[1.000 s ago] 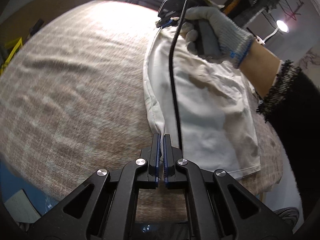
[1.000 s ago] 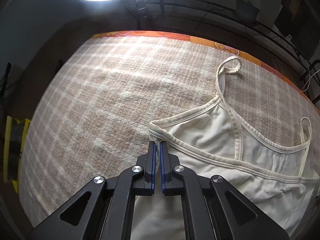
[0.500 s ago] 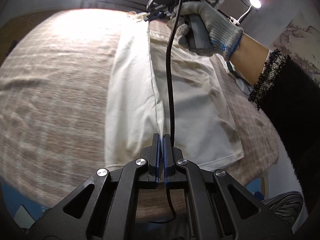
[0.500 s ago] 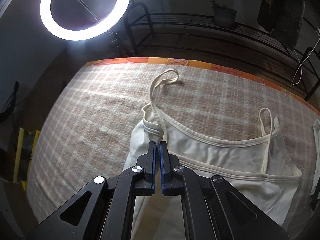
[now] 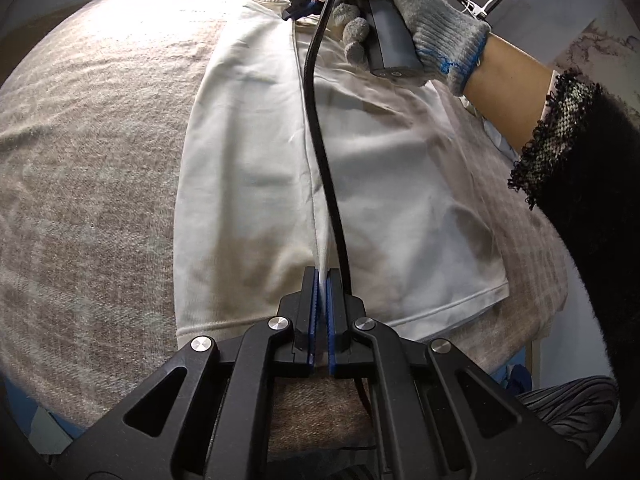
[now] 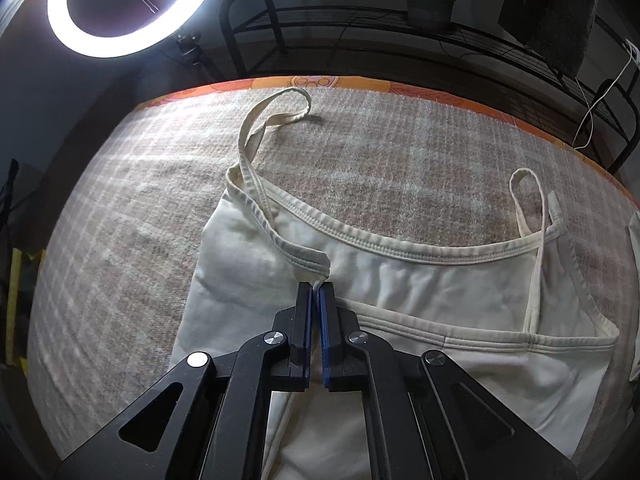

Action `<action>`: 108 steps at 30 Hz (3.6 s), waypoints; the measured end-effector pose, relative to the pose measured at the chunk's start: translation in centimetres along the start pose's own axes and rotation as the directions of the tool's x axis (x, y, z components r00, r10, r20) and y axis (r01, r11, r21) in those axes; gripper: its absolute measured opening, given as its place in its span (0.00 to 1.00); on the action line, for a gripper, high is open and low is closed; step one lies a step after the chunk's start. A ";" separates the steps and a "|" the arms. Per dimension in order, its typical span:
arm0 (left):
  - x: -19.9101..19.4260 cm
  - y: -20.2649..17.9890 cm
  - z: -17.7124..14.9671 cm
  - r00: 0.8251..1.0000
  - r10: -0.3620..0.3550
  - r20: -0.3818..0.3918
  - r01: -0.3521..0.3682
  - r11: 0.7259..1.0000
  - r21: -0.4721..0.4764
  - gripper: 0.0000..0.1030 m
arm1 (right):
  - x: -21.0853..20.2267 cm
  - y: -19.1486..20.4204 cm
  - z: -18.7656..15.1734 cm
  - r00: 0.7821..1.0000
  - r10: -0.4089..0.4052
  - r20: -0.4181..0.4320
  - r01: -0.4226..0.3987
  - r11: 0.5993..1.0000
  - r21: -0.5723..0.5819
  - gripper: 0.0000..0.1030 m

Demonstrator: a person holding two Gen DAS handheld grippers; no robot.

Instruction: Fold small clothes

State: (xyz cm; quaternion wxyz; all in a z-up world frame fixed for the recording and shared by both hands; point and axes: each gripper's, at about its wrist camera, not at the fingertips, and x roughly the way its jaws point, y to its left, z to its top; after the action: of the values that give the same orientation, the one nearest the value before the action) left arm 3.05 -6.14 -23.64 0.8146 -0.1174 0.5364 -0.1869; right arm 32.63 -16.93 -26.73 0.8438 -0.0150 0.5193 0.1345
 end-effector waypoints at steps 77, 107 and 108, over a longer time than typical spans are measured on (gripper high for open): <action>5.4 -15.5 -2.4 0.995 -0.099 0.025 0.089 0.957 0.275 0.04 | -9.4 -22.8 -11.0 0.974 0.101 0.201 -0.158 0.943 0.293 0.26; 0.7 -9.9 -2.1 0.987 -0.134 0.086 0.122 0.984 0.128 0.04 | -9.3 -17.6 -4.8 0.983 0.012 0.183 -0.073 0.941 0.331 0.04; 0.6 -9.5 -2.2 0.987 -0.131 0.089 0.119 0.985 0.124 0.04 | -9.5 -16.9 -4.6 0.982 0.011 0.187 -0.071 0.945 0.319 0.04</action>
State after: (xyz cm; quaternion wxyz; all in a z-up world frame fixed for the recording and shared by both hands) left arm -0.52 -14.96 -21.26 0.8317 -0.1111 0.4761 -0.2632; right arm 28.73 -35.98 -22.43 0.8758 0.1470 0.4551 0.0657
